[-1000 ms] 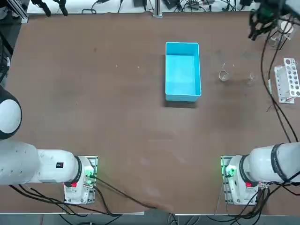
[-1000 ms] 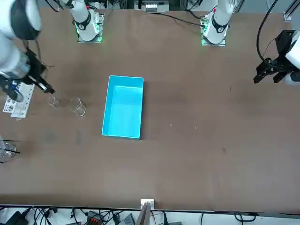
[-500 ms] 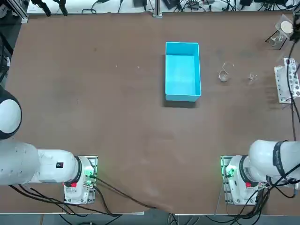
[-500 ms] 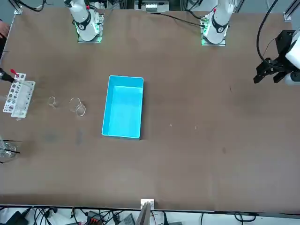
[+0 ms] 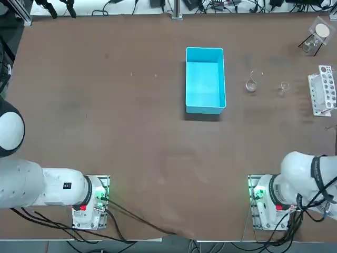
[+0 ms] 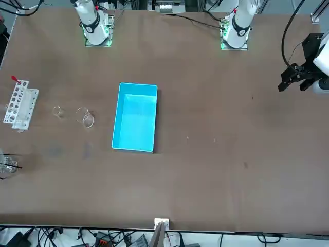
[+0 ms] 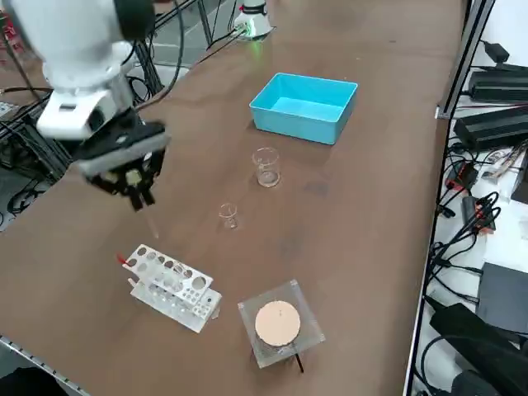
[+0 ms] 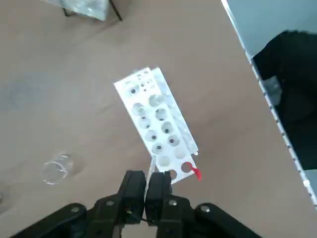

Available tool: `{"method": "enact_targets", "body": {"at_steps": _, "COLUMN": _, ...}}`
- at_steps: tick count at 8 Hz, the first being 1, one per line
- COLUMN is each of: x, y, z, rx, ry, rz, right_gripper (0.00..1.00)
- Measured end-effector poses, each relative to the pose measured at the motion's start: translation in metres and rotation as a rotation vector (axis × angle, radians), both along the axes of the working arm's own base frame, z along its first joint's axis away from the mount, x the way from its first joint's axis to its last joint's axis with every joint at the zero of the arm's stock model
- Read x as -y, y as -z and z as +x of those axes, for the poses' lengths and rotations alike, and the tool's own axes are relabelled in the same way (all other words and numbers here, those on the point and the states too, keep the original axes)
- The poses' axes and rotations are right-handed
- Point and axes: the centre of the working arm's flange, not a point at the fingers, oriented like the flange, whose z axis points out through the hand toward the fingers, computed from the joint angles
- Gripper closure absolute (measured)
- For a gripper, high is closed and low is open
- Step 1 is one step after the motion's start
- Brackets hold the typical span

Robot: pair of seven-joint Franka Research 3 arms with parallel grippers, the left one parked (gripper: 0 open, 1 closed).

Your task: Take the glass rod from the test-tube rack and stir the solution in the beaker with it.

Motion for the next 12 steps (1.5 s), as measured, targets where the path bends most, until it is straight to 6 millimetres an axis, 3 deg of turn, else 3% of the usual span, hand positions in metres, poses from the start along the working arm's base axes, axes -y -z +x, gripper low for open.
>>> {"method": "enact_targets", "body": {"at_steps": 2, "x": 0.021, "y": 0.027, "z": -0.013, "rx": -0.003, "ry": 0.035, "rz": 0.052, "right_gripper": 0.94}}
{"method": "enact_targets", "body": {"at_steps": 5, "x": 0.020, "y": 0.065, "z": -0.017, "rx": 0.051, "ry": 0.016, "rz": 0.017, "right_gripper": 0.94}}
{"method": "enact_targets", "body": {"at_steps": 12, "x": 0.027, "y": 0.066, "z": -0.035, "rx": 0.037, "ry": -0.010, "rz": 0.027, "right_gripper": 0.94}}
